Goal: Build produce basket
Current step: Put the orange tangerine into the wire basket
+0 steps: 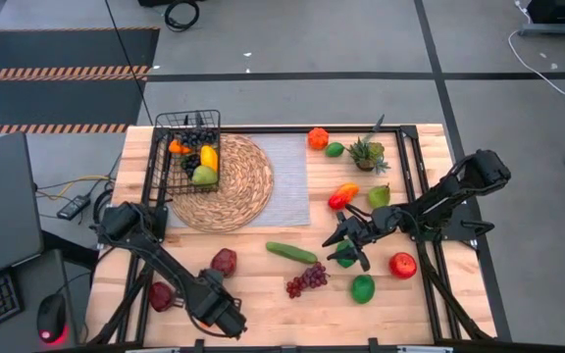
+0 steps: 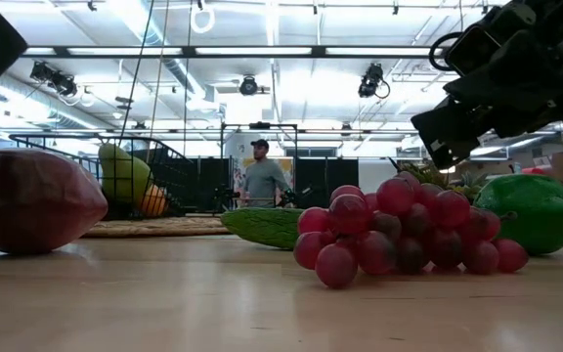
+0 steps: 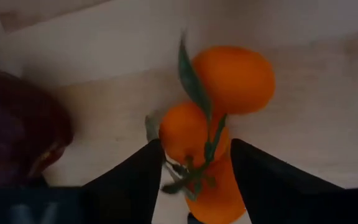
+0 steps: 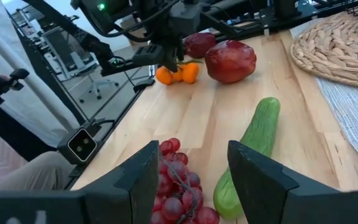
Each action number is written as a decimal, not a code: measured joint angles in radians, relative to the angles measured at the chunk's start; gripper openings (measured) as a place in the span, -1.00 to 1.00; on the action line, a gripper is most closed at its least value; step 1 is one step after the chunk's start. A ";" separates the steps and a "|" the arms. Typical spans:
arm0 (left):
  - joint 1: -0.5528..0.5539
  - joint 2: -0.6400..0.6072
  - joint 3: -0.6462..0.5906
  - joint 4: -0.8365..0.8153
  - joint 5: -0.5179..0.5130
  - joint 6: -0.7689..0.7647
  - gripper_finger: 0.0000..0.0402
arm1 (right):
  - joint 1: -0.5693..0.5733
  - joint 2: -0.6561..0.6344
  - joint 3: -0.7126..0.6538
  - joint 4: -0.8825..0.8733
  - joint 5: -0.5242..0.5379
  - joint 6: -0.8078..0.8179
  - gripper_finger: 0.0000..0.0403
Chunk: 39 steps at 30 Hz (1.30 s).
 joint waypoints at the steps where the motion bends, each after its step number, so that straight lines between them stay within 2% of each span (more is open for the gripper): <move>1: 0.000 0.000 -0.004 -0.001 0.000 0.001 -0.08 | 0.000 0.000 0.000 0.000 0.000 0.000 -0.03; 14: 0.005 0.000 -0.005 -0.009 0.000 0.080 -0.92 | 0.000 0.000 0.000 -0.003 -0.001 0.000 -0.03; 21: 0.070 -0.028 -0.005 -0.034 -0.001 0.173 -0.84 | 0.000 0.000 0.000 -0.007 -0.003 0.000 -0.03; 27: 0.163 -0.086 -0.005 -0.105 -0.022 0.319 -0.94 | 0.000 0.000 0.000 -0.010 -0.004 0.000 -0.03; 35: 0.294 -0.243 -0.005 -0.170 -0.073 0.412 -0.84 | 0.011 0.000 0.000 -0.034 -0.022 0.009 -0.03; 39: 0.355 -0.324 -0.004 -0.255 -0.151 0.435 -0.92 | 0.037 0.000 0.000 -0.039 -0.010 0.016 -0.03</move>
